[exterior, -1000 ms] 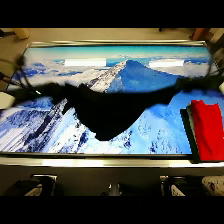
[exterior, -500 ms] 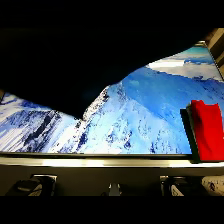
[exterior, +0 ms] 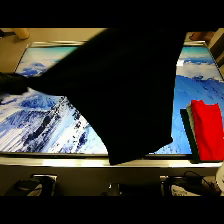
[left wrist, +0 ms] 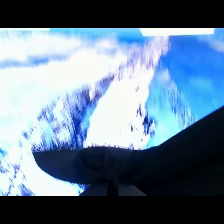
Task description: Fold the shirts.
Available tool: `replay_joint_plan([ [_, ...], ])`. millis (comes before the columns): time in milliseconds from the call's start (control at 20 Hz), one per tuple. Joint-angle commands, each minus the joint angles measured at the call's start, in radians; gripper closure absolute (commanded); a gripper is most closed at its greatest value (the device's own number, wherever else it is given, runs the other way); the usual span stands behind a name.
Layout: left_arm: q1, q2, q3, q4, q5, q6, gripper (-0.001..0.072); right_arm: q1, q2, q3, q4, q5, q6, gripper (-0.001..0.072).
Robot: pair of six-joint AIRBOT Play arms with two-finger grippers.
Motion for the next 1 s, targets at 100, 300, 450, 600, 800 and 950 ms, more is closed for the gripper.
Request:
replay_joint_plan([
  [100,0.001,-0.129,-0.332,-0.193,0.094,-0.001,0.0678,0.000,-0.359,-0.089,0.507,0.169,0.076,0.0692],
  [300,0.012,-0.192,-0.339,-0.213,0.153,0.020,0.0678,-0.005,-0.429,-0.121,0.536,0.513,-0.005,0.0401],
  [450,0.079,-0.190,-0.265,-0.213,0.154,0.060,0.0678,0.003,-0.357,-0.124,0.440,0.770,-0.045,0.0371],
  [600,0.151,-0.190,-0.231,-0.212,0.153,0.061,0.0678,0.073,-0.225,-0.335,0.364,0.899,-0.115,0.0297],
  [800,0.182,-0.190,-0.232,-0.209,0.097,0.119,0.0677,0.107,0.094,-0.994,0.376,0.704,-0.104,0.0179],
  [950,0.179,-0.190,-0.237,-0.210,0.078,0.130,0.0677,0.110,0.290,-1.417,0.568,0.541,-0.090,0.0058],
])
